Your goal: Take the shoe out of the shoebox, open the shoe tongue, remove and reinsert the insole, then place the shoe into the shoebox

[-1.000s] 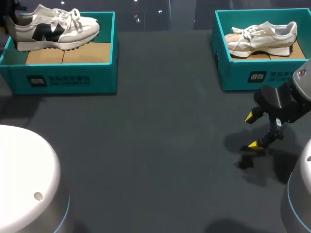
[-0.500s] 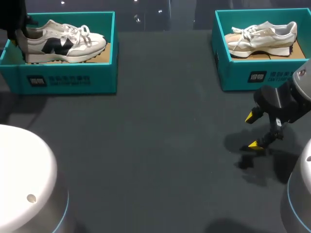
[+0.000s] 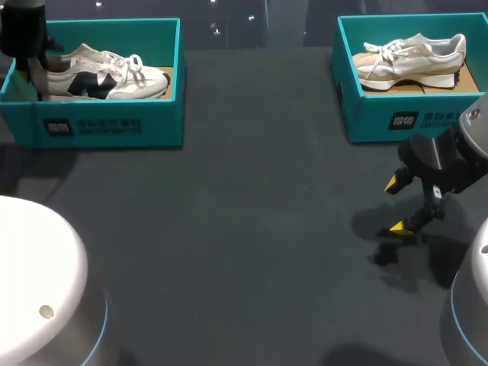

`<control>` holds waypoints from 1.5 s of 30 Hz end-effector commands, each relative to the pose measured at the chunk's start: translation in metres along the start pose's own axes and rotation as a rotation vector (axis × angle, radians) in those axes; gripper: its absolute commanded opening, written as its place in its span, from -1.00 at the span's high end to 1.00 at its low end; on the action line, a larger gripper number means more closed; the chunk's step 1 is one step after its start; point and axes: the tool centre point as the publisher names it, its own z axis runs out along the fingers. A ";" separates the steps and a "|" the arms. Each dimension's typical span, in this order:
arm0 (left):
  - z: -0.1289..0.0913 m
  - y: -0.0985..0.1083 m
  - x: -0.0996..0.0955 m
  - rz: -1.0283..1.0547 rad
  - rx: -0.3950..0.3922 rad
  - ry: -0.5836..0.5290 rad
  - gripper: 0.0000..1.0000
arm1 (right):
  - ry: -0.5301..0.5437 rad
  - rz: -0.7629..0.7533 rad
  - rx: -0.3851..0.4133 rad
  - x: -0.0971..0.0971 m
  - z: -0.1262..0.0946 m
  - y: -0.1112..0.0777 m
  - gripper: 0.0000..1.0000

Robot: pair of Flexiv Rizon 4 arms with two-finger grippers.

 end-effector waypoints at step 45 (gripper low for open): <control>0.066 -0.008 -0.015 0.007 -0.005 -0.016 1.00 | -0.003 0.001 0.003 0.002 0.000 0.000 -1.00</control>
